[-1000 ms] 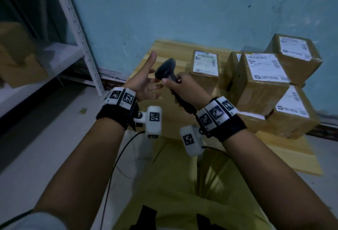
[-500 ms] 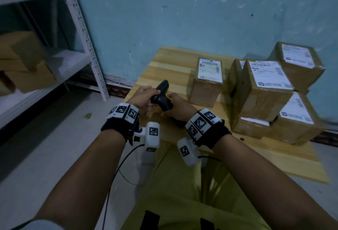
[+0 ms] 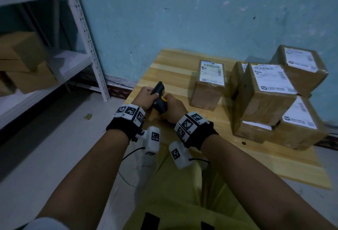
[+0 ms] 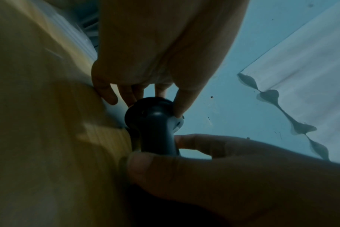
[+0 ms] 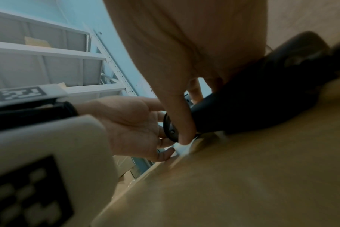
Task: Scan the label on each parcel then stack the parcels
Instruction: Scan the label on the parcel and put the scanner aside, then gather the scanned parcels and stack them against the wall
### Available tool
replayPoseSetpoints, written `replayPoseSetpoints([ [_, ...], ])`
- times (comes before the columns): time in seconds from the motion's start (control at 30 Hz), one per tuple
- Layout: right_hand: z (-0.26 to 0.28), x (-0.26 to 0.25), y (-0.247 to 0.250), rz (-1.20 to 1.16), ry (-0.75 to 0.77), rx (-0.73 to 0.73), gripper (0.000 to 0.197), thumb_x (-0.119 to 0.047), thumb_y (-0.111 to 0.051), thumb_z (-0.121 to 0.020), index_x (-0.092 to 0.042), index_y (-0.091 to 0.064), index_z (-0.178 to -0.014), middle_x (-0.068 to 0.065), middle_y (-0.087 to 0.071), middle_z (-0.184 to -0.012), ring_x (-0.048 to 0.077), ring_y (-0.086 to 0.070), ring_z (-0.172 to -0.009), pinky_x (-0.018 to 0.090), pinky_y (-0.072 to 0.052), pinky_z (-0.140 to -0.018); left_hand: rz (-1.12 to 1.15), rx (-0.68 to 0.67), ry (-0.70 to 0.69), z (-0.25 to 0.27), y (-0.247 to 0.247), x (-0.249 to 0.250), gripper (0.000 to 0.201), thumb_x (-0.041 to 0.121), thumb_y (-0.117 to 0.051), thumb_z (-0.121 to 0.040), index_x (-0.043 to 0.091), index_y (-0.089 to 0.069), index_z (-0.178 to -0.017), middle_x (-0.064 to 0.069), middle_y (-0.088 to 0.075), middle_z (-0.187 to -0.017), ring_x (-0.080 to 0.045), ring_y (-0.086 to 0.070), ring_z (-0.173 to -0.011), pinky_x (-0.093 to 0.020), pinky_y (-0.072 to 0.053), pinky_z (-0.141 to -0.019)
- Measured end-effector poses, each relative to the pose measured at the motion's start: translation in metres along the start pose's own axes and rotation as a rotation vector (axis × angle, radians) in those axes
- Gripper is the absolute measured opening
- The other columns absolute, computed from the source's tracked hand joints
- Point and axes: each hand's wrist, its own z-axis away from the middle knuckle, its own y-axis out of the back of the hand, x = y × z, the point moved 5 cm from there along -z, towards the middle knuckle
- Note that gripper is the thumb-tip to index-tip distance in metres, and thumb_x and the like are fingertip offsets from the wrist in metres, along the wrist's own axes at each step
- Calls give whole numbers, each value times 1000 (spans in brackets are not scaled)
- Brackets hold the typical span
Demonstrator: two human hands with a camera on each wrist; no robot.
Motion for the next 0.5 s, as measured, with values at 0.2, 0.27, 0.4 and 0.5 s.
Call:
replayPoseSetpoints([
  [0.2, -7, 1, -3, -3, -22, -5, 56, -14, -66, -82, -4, -35, -128, 20, -54, -122, 35, -55, -108, 36, -43, -77, -45, 31, 38, -6, -1, -9, 27, 15, -46, -95, 0, -50, -118, -16, -55, -112, -25, -52, -105, -29, -45, -84],
  [0.27, -8, 1, -2, -11, -32, -26, 58, -15, -67, -81, -4, -35, -128, 20, -54, -122, 35, -55, -108, 35, -41, -75, -106, 65, 91, -9, -2, -13, 39, 24, -49, -93, 8, -40, -128, -19, -48, -129, -34, -47, -119, -43, -42, -101],
  [0.4, -9, 3, 1, -32, -44, -44, 67, -19, -74, -76, -3, -34, -128, 18, -52, -122, 34, -54, -108, 34, -40, -72, -221, 72, 116, -2, -5, 6, 57, 28, -50, -93, 12, -25, -141, -20, -33, -142, -37, -32, -132, -43, -35, -106],
  [0.5, -7, 6, 8, -30, -25, -11, 66, -24, -73, -79, -3, -34, -128, 19, -51, -123, 34, -53, -108, 38, -44, -80, -307, 104, 124, -1, -4, 17, 64, 29, -51, -92, 13, -19, -146, -20, -26, -145, -35, -23, -135, -40, -30, -103],
])
